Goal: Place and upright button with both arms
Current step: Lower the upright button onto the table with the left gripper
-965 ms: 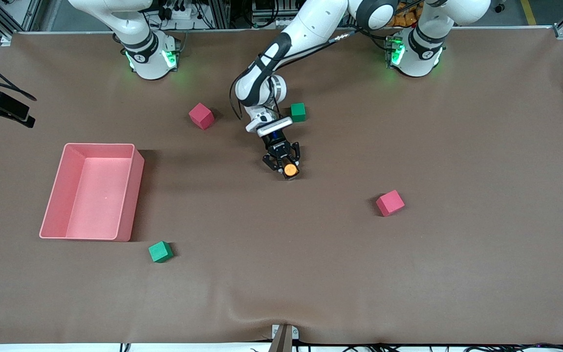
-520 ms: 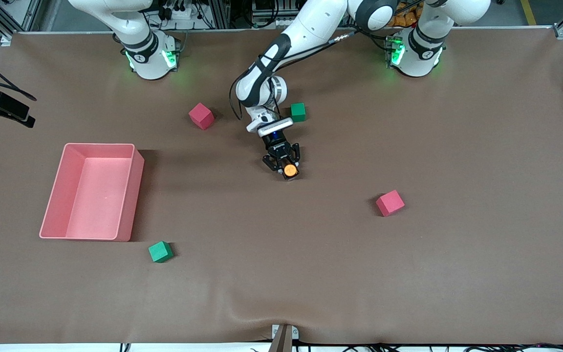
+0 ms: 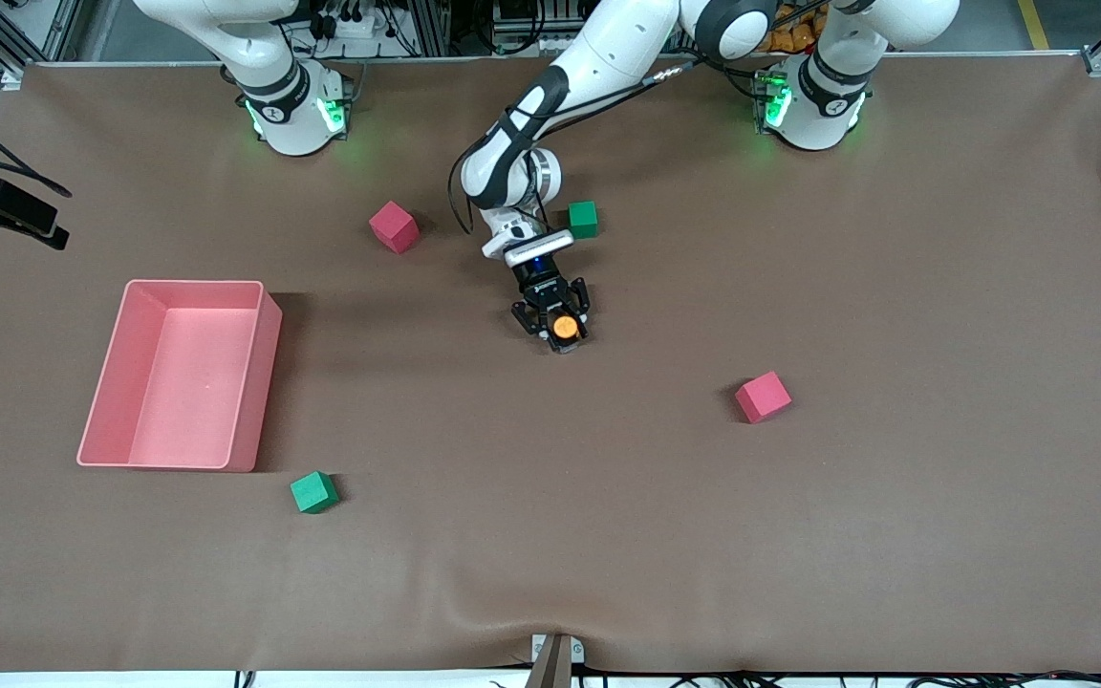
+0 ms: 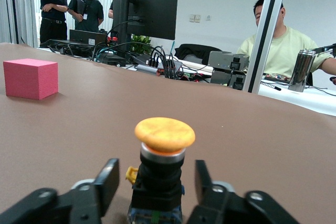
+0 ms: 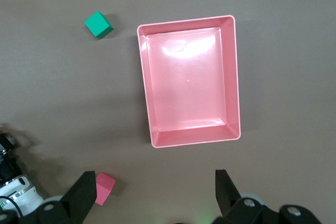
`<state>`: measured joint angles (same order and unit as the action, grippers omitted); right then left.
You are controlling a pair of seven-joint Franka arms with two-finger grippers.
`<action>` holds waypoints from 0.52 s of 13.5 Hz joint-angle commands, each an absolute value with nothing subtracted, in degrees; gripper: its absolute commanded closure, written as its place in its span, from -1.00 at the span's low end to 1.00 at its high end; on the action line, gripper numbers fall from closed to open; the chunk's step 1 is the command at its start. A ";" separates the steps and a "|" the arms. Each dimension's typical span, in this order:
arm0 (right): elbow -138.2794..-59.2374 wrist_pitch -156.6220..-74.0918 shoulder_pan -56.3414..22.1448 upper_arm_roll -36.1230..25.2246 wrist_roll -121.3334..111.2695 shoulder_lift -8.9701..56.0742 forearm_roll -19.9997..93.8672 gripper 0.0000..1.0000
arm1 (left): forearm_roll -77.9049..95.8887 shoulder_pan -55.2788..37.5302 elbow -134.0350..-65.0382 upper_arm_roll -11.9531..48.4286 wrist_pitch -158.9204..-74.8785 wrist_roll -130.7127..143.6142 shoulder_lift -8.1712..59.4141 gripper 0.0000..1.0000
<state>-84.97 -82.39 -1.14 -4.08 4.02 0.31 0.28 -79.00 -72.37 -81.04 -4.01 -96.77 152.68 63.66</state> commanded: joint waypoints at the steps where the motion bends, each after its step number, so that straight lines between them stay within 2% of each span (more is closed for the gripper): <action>1: -84.29 -81.83 -1.32 -3.96 4.92 0.53 -0.62 -1.00 | -80.95 -72.42 -79.10 -4.04 -96.94 153.63 64.69 -1.00; 7: -84.20 -81.74 -1.23 -4.04 4.83 1.67 -0.70 -1.00 | -79.81 -72.60 -79.36 -3.60 -96.59 151.61 62.32 -1.00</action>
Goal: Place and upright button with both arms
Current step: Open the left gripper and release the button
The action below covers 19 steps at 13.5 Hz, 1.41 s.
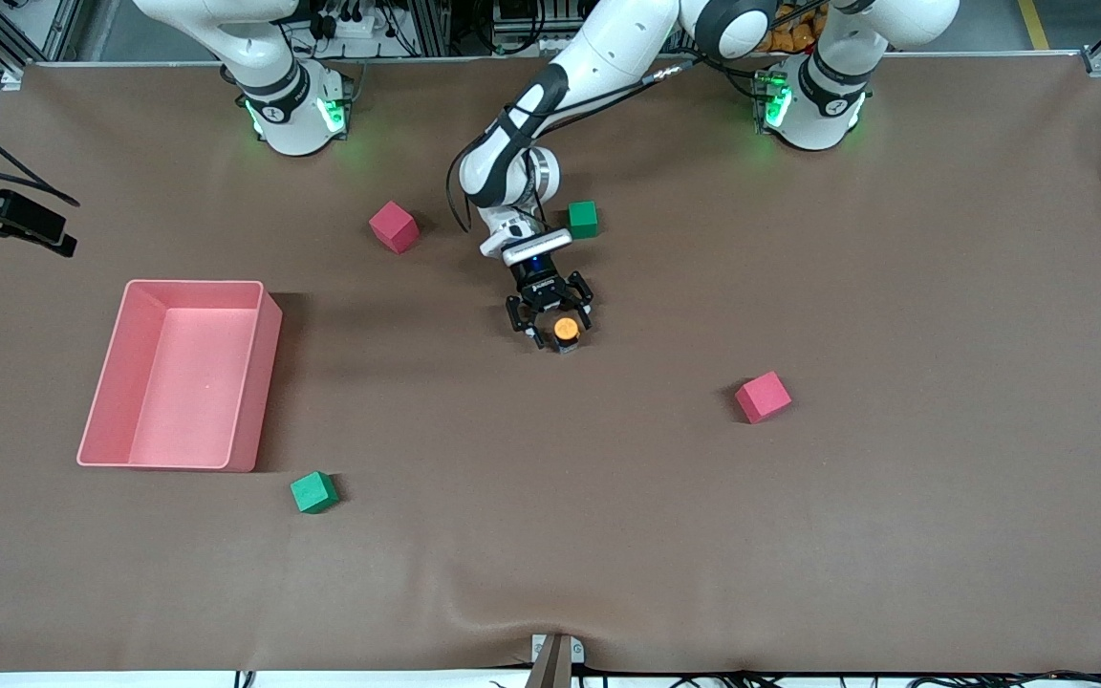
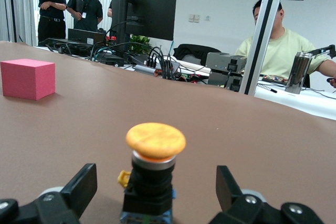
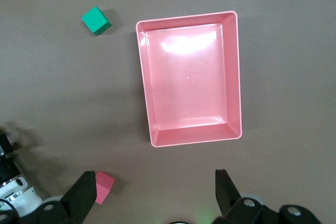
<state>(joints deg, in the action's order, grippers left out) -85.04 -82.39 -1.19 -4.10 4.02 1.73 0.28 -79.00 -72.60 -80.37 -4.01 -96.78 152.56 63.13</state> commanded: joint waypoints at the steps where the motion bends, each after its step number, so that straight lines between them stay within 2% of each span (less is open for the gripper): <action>1: -84.11 -81.74 -1.14 -4.04 4.75 1.58 -0.62 -1.00 | -79.02 -72.68 -79.37 -3.60 -96.59 149.96 61.44 -1.00; 5: -84.11 -81.74 -1.50 -4.04 4.75 1.67 -0.97 -1.00 | -75.41 -72.95 -79.63 -2.38 -95.81 143.01 59.07 -1.00; 10: -84.11 -80.33 -1.49 -4.04 4.66 1.41 -1.32 -1.00 | -68.57 -72.86 -80.60 0.70 -90.79 134.49 54.85 -1.00; 19: -82.79 -79.45 -0.62 -4.39 4.75 1.32 -1.32 -1.00 | -57.59 -69.00 -80.16 0.88 -93.33 117.45 42.64 -1.00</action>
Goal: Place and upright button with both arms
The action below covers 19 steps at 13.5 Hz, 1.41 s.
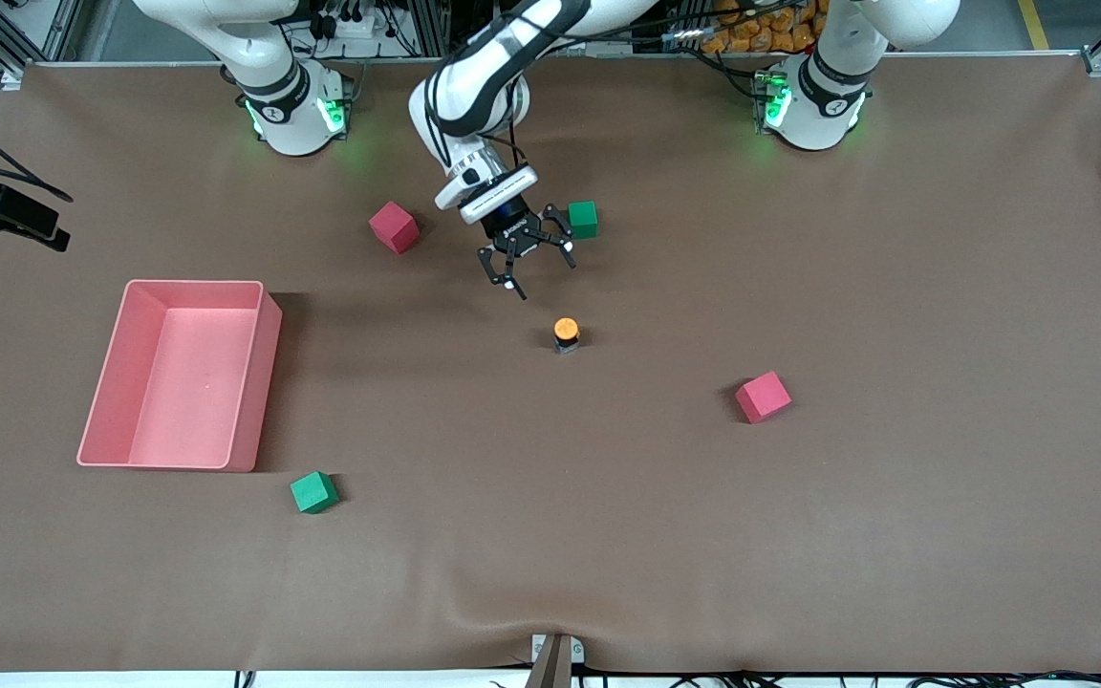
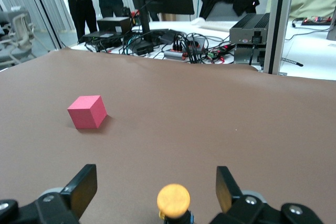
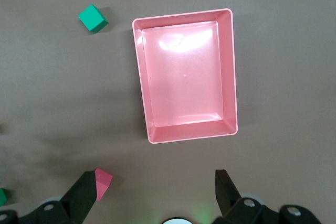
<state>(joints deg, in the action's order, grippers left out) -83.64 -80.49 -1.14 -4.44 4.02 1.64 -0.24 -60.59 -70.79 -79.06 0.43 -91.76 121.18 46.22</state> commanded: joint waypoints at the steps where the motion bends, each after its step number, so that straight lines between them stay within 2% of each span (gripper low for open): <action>1: -82.71 -79.45 -0.44 -4.39 4.83 1.41 -1.23 -1.00 | -55.65 -67.86 -80.07 0.88 -94.04 115.33 41.23 -1.00; 8: -82.79 -79.45 -0.44 -4.22 4.83 1.41 -1.14 -1.00 | -42.73 -58.99 -80.33 0.79 -97.56 99.51 28.23 -1.00; 19: -82.79 -79.45 -0.79 -4.13 4.83 1.58 -1.05 -1.00 | -20.15 -41.15 -80.16 0.53 -97.56 70.96 13.46 -1.00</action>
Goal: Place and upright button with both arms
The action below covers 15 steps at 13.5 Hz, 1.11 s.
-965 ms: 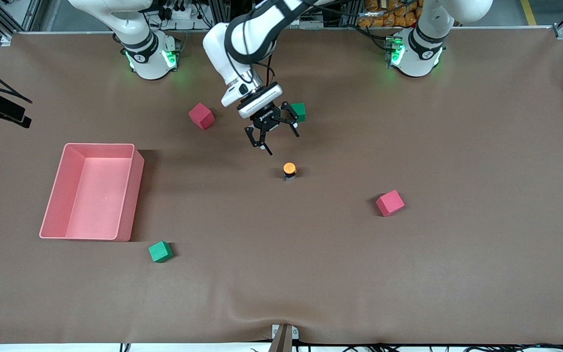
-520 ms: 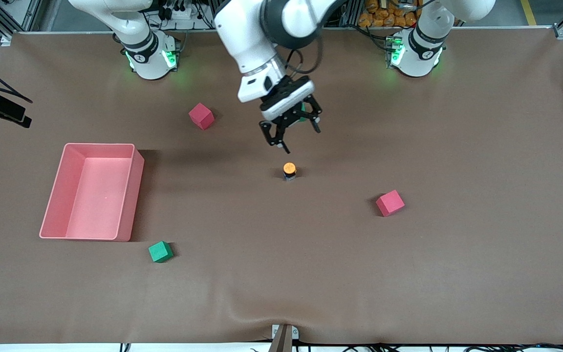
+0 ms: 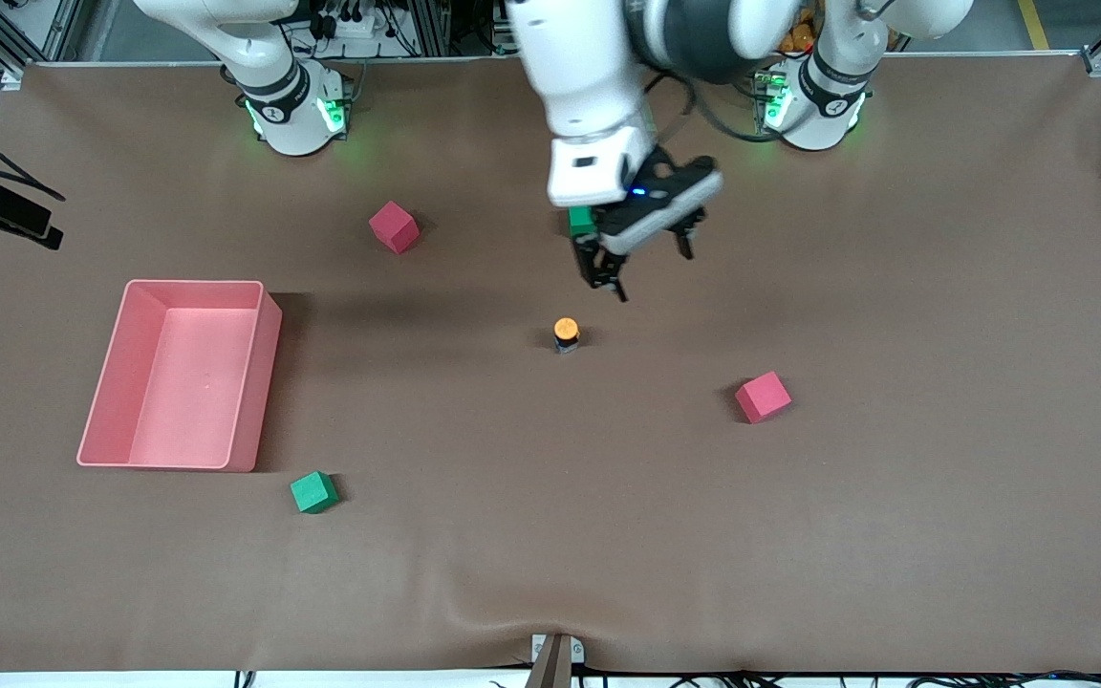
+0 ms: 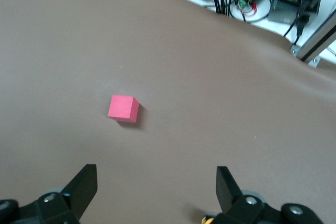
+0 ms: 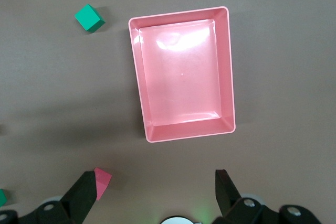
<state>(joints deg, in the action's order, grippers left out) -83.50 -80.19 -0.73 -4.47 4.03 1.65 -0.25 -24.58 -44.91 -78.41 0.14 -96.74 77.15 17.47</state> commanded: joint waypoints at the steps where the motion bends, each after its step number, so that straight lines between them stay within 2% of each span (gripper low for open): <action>1: -82.88 -79.45 -0.53 -4.13 4.83 1.58 -0.97 -1.00 | -18.74 -38.87 -80.16 0.61 -97.47 67.62 12.23 -1.00; 7: -82.88 -79.45 -0.44 -4.22 4.83 1.58 -1.05 -1.00 | -7.84 -26.92 -80.24 0.53 -97.03 48.38 6.25 -1.00; 10: -82.88 -79.45 -0.88 -4.13 4.92 1.58 -0.97 -1.00 | -0.19 -19.45 -80.33 0.53 -96.68 37.22 5.01 -1.00; 15: -82.97 -79.10 -0.88 -4.13 4.83 1.58 -1.14 -1.00 | 2.71 -11.62 -80.42 0.53 -92.29 21.38 3.52 -1.00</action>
